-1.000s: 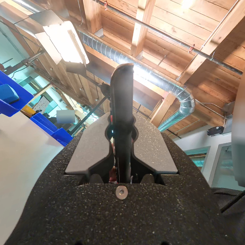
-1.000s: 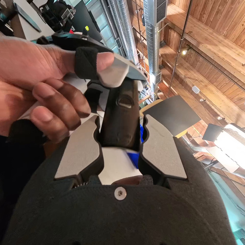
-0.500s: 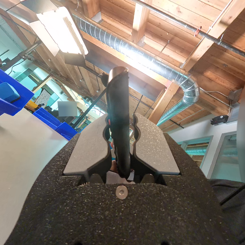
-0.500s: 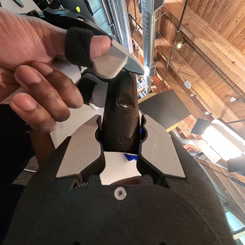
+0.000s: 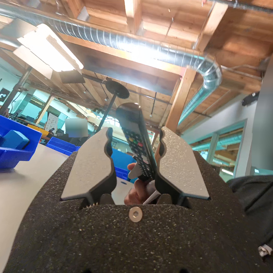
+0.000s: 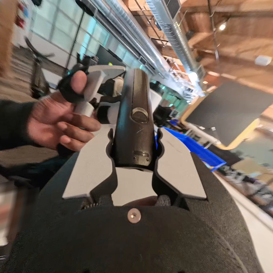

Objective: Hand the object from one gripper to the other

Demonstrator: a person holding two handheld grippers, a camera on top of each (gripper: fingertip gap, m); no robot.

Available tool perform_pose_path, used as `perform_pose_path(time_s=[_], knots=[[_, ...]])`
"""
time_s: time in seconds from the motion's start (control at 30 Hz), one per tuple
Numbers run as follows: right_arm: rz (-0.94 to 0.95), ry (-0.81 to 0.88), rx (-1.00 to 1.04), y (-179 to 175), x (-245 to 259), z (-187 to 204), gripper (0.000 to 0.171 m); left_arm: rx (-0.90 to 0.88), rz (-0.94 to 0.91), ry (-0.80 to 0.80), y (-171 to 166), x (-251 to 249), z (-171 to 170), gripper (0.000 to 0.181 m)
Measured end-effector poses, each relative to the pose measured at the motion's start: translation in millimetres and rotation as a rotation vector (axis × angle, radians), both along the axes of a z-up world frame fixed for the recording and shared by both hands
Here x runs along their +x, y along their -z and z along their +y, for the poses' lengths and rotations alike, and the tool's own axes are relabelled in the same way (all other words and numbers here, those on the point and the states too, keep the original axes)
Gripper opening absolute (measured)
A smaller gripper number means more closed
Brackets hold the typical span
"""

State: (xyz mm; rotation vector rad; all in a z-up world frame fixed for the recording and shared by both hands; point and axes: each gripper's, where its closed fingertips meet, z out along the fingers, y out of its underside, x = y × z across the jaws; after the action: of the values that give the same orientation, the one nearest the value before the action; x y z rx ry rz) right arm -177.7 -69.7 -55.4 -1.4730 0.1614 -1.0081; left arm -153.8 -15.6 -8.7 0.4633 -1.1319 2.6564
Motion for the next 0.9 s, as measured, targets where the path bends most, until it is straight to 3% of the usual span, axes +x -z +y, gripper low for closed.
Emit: perform_pose_path(time_s=[0.2, 0.33, 0.47, 0.67, 0.73, 0.8, 0.9], knots=[[0.327, -0.288, 0.228, -3.7, -13.9, 15.2, 0.053, 0.082, -0.057, 0.144, 0.5, -13.4, -5.6, 0.083], [0.449, -0.323, 0.267, 3.5, -11.2, 22.3, 0.052, 0.009, 0.023, 0.189, 2.9, -11.0, -8.7, 0.078], [0.641, -0.459, 0.347, 9.2, -17.0, 32.4, 0.051, 0.047, -0.033, 0.198, 6.2, -23.5, -19.8, 0.078], [0.959, -0.771, 0.620, -0.9, -27.5, 36.9, 0.049, 0.046, -0.213, 0.168, 2.4, -43.2, -13.6, 0.038], [1.038, -0.848, 0.703, -3.8, -26.6, 34.9, 0.048, 0.066, -0.256, 0.145, 2.2, -47.1, -14.0, 0.033], [1.056, -0.845, 0.733, -3.3, -21.7, 33.1, 0.049, 0.088, -0.248, 0.114, 2.6, -43.9, -15.3, 0.032], [0.978, -0.678, 0.687, 4.0, -6.5, 26.4, 0.043, 0.140, -0.178, 0.054, 5.1, -29.5, -16.6, 0.031]])
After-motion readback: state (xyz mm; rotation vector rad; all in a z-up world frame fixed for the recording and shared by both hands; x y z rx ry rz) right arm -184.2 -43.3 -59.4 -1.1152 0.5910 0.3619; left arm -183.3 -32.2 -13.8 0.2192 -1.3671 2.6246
